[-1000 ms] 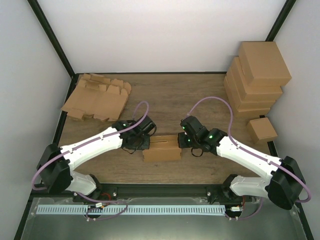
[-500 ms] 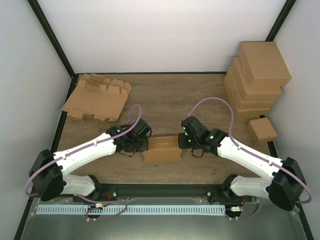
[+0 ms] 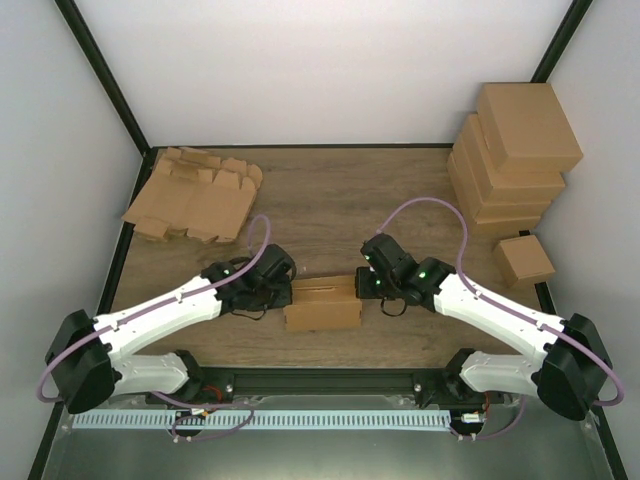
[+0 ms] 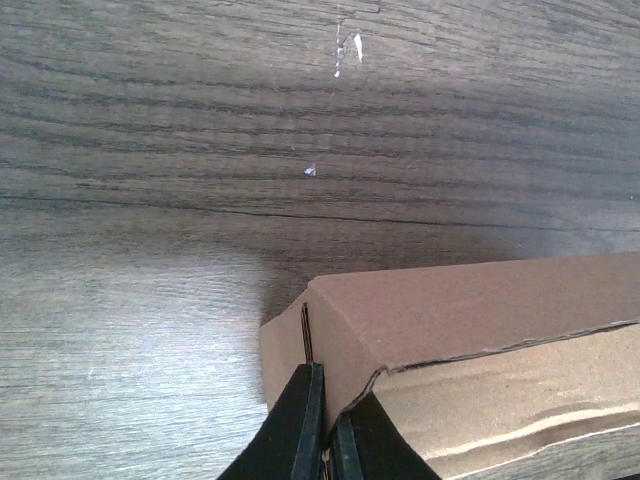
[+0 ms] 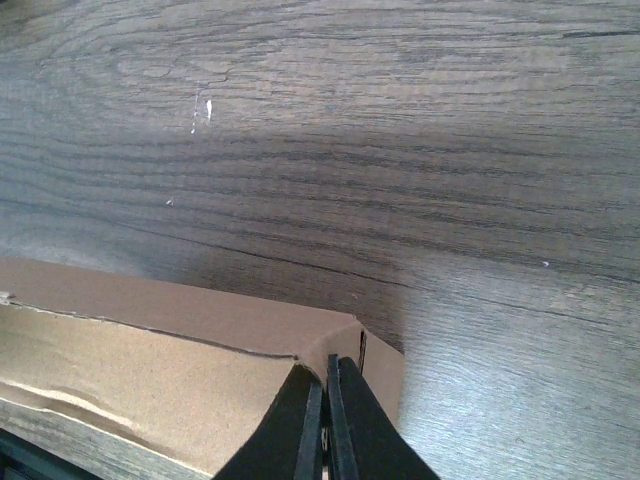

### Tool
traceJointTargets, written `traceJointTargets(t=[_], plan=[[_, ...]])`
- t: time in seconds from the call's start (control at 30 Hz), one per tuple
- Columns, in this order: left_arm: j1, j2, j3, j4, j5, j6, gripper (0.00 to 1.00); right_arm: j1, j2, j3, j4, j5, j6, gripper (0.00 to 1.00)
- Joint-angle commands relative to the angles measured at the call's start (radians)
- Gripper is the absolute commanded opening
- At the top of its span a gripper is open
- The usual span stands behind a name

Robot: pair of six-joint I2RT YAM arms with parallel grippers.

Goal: Fold the paper box

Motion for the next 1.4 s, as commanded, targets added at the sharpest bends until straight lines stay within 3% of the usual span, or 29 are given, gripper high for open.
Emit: traceJointTargets(t=[0.0, 0.27, 0.5, 0.63, 0.73, 1.0, 1.37], plan=[[-0.002, -0.017, -0.046, -0.02, -0.003, -0.046, 0.04, 0.007, 0.005, -0.008, -0.036, 0.022, 0.045, 0.01], [-0.002, -0.01, -0.004, 0.005, -0.119, -0.053, 0.04, 0.007, -0.016, 0.013, 0.111, 0.087, -0.018, 0.01], [0.016, 0.018, 0.102, 0.023, -0.325, 0.003, 0.07, 0.005, 0.026, 0.063, 0.27, 0.214, -0.101, 0.02], [0.038, 0.046, 0.13, 0.095, -0.462, 0.055, 0.07, -0.004, 0.079, 0.06, 0.381, 0.307, -0.155, 0.03], [0.062, 0.067, 0.116, 0.165, -0.516, 0.087, 0.06, -0.04, 0.13, 0.046, 0.468, 0.295, -0.18, 0.02], [0.076, 0.081, -0.005, 0.27, -0.458, 0.09, 0.06, -0.058, 0.208, -0.007, 0.496, 0.263, -0.188, 0.02], [0.076, 0.103, -0.073, 0.274, -0.367, 0.055, 0.04, -0.054, 0.237, -0.025, 0.421, 0.238, -0.178, 0.01]])
